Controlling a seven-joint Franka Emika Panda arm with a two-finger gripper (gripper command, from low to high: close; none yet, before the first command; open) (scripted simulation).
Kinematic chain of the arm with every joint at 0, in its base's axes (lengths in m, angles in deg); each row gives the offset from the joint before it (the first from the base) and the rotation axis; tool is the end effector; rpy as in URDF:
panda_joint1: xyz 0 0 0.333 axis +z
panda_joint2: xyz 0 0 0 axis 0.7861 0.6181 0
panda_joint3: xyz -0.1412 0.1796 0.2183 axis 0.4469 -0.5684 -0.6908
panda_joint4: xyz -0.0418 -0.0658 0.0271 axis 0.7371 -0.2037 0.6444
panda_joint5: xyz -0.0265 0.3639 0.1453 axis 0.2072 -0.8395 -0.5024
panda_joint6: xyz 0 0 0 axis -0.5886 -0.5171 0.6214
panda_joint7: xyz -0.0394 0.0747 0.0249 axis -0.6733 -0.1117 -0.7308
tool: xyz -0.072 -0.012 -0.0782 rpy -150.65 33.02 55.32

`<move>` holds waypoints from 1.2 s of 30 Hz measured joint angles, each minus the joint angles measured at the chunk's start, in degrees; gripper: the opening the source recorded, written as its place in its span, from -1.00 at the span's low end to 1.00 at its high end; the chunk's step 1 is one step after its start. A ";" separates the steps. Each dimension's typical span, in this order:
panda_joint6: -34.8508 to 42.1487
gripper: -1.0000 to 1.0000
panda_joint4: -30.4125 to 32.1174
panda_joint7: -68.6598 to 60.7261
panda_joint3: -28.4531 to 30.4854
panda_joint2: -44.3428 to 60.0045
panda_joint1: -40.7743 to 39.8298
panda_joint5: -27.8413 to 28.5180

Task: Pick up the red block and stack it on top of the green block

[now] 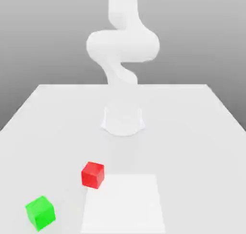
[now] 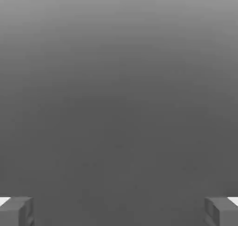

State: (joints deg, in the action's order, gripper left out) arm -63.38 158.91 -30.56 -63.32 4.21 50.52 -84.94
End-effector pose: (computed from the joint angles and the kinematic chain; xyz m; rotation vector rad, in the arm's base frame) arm 0.3741 -0.0062 0.6611 -2.4898 1.0948 -0.9561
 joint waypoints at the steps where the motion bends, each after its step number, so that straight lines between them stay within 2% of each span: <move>1: -1.39 0.00 1.71 0.49 -0.08 1.86 -0.63 0.44; 12: -16.33 0.00 20.25 4.59 1.89 22.16 -6.88 3.30; 17: -25.47 0.00 29.18 4.06 4.36 34.57 -8.68 1.21; 24: -39.42 0.00 29.13 0.55 2.23 51.59 -10.65 -3.99; 25: -40.51 -1.00 28.98 0.30 1.83 52.87 -10.99 -4.28; 31: -41.06 -1.00 28.90 0.38 1.59 53.51 -11.20 -4.20; 36: -34.45 -1.00 29.93 2.08 2.72 45.80 -10.68 -1.99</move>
State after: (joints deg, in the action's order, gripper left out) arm -97.84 188.83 -28.47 -60.60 50.01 39.84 -86.94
